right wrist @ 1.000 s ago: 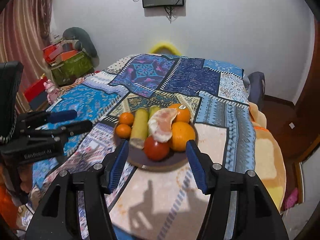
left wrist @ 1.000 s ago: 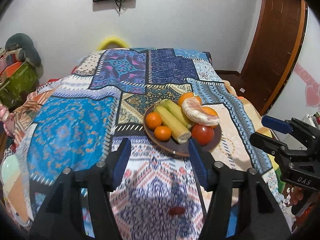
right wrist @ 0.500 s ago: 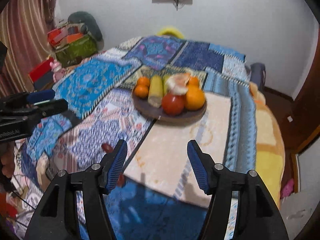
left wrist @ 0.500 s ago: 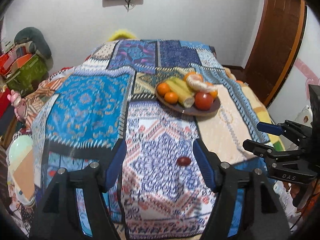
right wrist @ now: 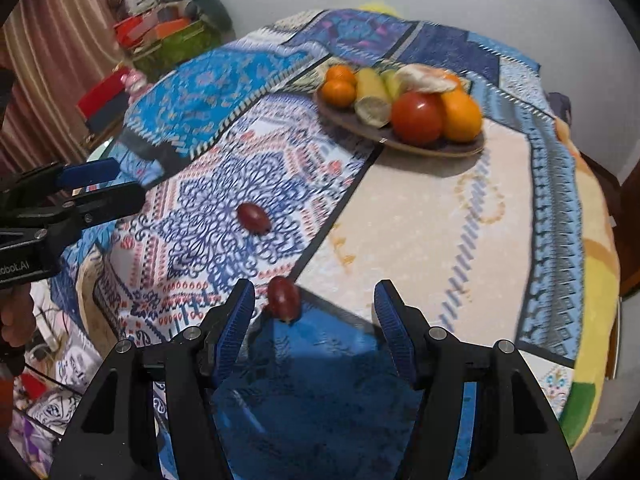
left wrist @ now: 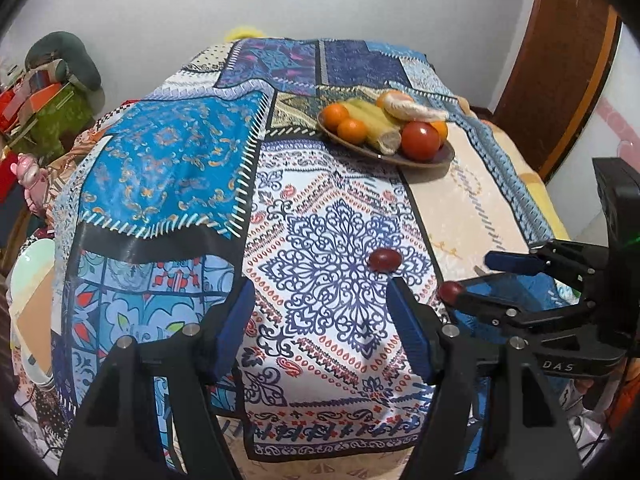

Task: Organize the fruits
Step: 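Pick up a red date with each gripper from the quilt, then drop both red dates onto the plate beside the tomato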

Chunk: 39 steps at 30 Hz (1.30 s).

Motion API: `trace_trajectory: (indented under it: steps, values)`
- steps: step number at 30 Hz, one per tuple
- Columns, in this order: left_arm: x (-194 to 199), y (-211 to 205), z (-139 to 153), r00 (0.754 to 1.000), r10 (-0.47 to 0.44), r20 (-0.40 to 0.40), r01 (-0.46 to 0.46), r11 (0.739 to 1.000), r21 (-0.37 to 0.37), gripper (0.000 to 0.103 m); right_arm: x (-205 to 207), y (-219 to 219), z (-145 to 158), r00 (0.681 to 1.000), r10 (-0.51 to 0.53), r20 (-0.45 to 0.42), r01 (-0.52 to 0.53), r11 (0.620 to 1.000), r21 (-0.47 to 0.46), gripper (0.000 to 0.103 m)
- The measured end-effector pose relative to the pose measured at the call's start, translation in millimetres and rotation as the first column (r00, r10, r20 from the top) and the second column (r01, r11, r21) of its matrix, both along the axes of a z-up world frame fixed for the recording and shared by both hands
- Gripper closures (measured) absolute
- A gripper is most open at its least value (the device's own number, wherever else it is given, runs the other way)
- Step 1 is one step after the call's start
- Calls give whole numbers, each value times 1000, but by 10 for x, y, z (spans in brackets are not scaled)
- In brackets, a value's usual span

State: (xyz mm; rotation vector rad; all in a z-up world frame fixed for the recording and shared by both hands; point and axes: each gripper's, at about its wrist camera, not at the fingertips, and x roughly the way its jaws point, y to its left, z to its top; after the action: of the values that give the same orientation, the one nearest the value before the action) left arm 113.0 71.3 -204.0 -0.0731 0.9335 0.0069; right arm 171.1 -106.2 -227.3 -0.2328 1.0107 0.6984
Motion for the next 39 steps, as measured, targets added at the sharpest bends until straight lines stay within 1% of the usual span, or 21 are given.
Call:
trace_trajectory:
  steps: [2,3,5,8,10,15,17,18,20,22,23,25,27,31,34,39]
  values:
    - [18,-8,-38,1000,-3,-10,3,1000,-6,34,16,51,-57,999,23,-28,-23,1000,1,59]
    - [31,-6,-55,1000,-2,-16,2,1000,-11,34,21,72,-83,999,30,-39,-30,1000,1,62]
    - [71,-7,-92,999,-2,-33,1,1000,-27,34,25,117,-159,996,52,-68,-52,999,-7,78]
    - [138,-39,-144,998,-14,-58,12,999,-43,34,9,112,-161,997,59,-53,-59,998,-6,85]
    - [207,-96,-192,996,-29,-80,25,999,-41,34,32,70,-138,997,52,-55,-51,999,11,85]
    - [341,-253,-253,993,-76,-90,71,996,-48,34,137,-105,-43,1000,-2,-26,3,999,40,85]
    - [398,-307,-274,992,-89,-95,85,995,-47,37,190,-207,1,999,-31,-14,32,998,50,85]
    - [433,-333,-294,990,-98,-100,93,994,-51,41,206,-243,19,999,-41,-8,42,998,51,85]
    - [511,-374,-339,988,-108,-113,102,993,-60,44,246,-316,56,998,-64,9,63,997,50,85]
    - [582,-401,-394,985,-115,-127,107,992,-73,53,279,-386,89,996,-81,25,79,996,46,85]
    - [619,-412,-426,984,-114,-137,105,992,-75,55,294,-416,100,996,-87,29,86,995,49,85]
    - [662,-420,-472,982,-115,-149,104,991,-82,68,334,-467,118,995,-97,31,95,994,57,85]
    - [680,-439,-494,982,-117,-149,107,992,-71,76,367,-510,129,994,-104,30,102,993,61,85]
    - [659,-434,-453,982,-131,-136,120,989,-82,76,445,-533,120,993,-114,30,112,991,68,85]
    - [661,-419,-377,985,-126,-115,121,991,-52,76,492,-552,132,993,-117,32,115,990,76,85]
    - [751,-375,-207,991,-113,-73,110,993,-47,76,615,-551,186,990,-132,47,128,987,93,85]
